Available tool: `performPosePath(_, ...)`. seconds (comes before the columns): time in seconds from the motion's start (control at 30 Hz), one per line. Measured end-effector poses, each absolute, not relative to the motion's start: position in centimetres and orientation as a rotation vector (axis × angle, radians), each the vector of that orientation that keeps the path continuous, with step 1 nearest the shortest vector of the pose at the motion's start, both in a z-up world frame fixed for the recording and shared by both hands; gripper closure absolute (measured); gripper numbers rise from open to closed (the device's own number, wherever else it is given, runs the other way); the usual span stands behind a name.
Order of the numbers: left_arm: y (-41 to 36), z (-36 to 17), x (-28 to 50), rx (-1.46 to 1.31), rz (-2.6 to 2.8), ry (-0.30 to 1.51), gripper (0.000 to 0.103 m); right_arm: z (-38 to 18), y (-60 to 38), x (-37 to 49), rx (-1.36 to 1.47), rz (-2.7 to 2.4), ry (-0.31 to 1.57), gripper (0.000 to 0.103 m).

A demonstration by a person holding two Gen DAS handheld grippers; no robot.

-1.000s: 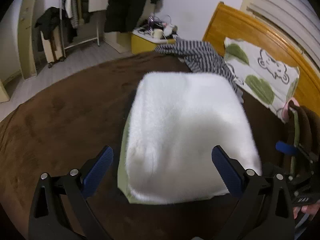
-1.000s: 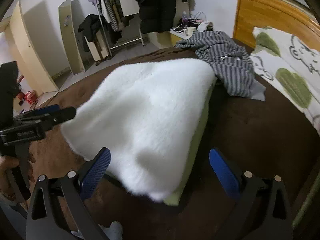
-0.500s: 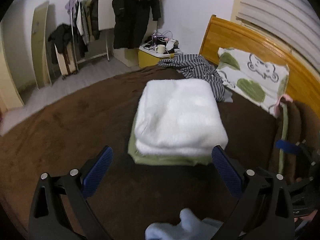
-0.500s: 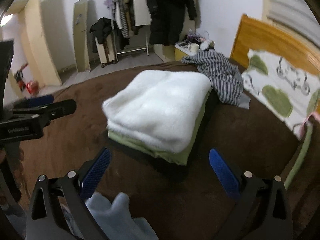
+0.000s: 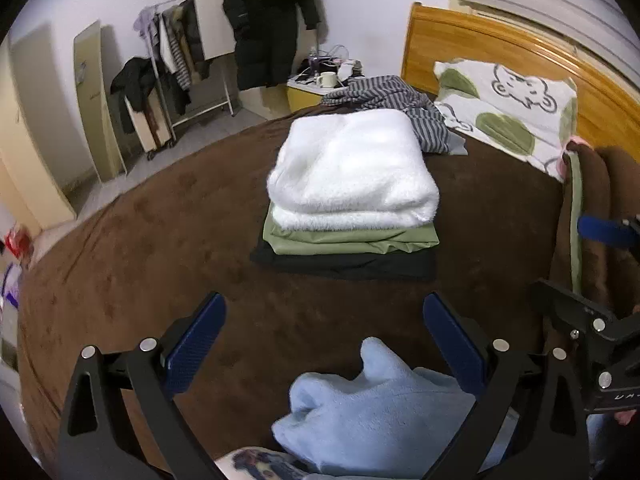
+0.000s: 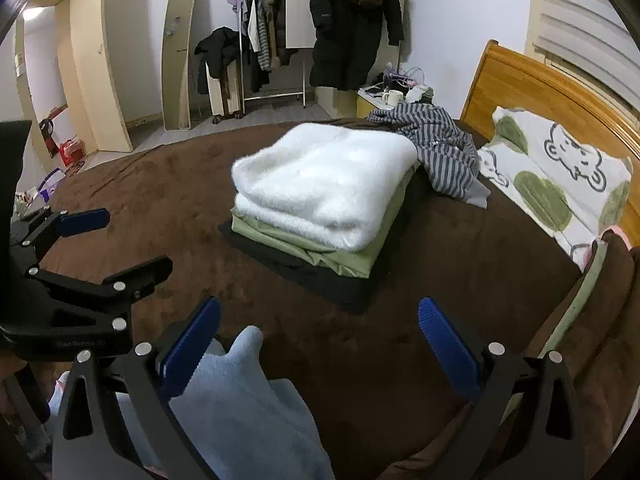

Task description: Fold large clothes

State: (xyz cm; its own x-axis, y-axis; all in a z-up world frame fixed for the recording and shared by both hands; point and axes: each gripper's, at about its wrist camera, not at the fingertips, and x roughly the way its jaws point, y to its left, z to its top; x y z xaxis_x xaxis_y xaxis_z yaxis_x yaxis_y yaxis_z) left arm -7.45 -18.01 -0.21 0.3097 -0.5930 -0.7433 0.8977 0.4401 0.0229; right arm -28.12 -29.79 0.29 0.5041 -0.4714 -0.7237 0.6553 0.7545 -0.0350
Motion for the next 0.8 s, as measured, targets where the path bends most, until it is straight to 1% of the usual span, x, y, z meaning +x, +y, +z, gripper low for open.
performPosePath(0.47, -18.5, -0.9, -7.7, 0.479, -1.054, 0.800, 0.006, 0.1, -30.4, -28.6, 0.243, -0.703, 0.814, 0.006)
performPosePath(0.8, -18.9, -1.2, -7.8, 0.459, -1.039, 0.813, 0.006, 0.2, -31.0, -29.1, 0.254, -0.711, 0.791, 0.006)
